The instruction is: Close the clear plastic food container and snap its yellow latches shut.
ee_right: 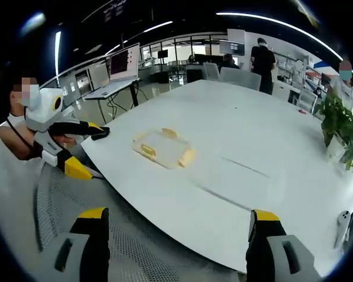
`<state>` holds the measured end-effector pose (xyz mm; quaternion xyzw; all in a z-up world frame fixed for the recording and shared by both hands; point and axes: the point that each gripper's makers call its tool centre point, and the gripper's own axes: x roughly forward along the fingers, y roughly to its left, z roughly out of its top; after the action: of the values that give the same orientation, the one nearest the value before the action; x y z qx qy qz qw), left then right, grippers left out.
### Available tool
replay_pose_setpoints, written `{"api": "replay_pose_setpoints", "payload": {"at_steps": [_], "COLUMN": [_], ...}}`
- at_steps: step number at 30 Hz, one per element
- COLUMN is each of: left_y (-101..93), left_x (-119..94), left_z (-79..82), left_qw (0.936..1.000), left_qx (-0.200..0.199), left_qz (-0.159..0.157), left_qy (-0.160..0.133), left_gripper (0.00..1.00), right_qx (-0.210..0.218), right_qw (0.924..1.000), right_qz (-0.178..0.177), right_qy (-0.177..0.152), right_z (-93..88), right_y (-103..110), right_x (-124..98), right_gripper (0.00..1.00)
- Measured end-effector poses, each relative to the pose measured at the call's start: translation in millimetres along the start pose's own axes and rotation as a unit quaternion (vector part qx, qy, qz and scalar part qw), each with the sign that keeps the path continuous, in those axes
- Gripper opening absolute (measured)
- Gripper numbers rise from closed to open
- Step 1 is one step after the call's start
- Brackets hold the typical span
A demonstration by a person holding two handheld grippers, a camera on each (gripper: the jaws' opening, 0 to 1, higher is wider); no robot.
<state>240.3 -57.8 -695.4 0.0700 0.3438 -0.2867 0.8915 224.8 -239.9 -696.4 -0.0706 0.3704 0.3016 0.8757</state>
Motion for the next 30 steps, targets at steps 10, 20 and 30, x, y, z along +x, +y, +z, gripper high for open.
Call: {"api": "replay_pose_setpoints", "payload": {"at_steps": [10, 20, 30], "left_y": [1.4, 2.1, 13.2], "left_x": [-0.3, -0.6, -5.8], "left_z": [0.3, 3.6, 8.5], "left_qw": [1.0000, 1.0000, 0.9999], "left_qx": [0.001, -0.002, -0.010], "left_qz": [0.004, 0.000, 0.007], "left_qy": [0.000, -0.006, -0.012], "left_gripper": [0.96, 0.96, 0.96], "right_qx": [0.009, 0.006, 0.001], "right_qw": [1.0000, 1.0000, 0.9999], "right_qz": [-0.003, 0.003, 0.010], "right_qy": [0.002, 0.002, 0.001], "right_z": [-0.1, 1.8, 11.5], "right_y": [-2.3, -1.0, 2.7], "right_x": [0.1, -0.7, -0.5], "right_gripper": [0.99, 0.96, 0.95]}}
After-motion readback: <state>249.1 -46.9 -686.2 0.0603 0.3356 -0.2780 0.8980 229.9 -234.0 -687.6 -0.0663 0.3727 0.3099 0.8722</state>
